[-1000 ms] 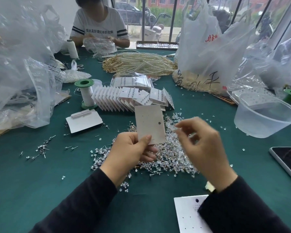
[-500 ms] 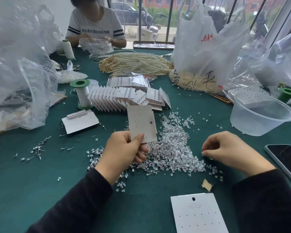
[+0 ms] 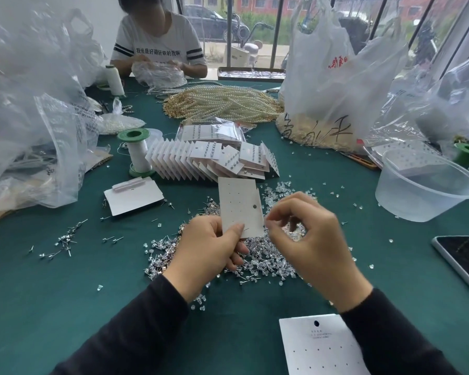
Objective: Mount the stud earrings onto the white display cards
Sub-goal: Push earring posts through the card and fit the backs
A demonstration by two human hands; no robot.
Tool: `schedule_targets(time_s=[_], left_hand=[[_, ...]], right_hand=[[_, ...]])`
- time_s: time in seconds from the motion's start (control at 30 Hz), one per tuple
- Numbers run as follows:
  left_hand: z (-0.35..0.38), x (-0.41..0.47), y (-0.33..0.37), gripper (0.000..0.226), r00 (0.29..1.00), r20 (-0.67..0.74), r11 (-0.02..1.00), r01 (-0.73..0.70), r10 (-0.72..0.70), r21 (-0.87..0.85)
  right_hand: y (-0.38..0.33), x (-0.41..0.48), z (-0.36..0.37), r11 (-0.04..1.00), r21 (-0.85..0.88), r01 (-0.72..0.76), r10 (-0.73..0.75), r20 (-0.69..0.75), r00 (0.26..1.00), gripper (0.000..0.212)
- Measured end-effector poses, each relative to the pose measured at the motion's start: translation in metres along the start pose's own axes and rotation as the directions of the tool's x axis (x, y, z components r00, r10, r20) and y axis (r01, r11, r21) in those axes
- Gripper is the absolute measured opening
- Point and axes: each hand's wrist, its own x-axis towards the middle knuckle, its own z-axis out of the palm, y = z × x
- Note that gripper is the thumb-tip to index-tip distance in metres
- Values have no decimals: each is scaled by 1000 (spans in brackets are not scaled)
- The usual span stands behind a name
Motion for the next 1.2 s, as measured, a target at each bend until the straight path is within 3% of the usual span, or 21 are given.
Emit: schedule_targets(time_s=[0.37, 0.97, 1.2], left_hand=[[1, -3, 4, 21, 999, 8, 999, -42, 42, -12], [0, -4, 4, 22, 997, 61, 997, -46, 50, -69], [0, -5, 8, 21, 996, 80, 998, -35, 39, -54]], right_hand=[[4, -5, 23, 992, 113, -59, 58, 9, 998, 11], [5, -14, 34, 985, 158, -74, 79, -23, 997, 11], [2, -15, 34, 999, 52, 0, 6, -106, 994, 6]])
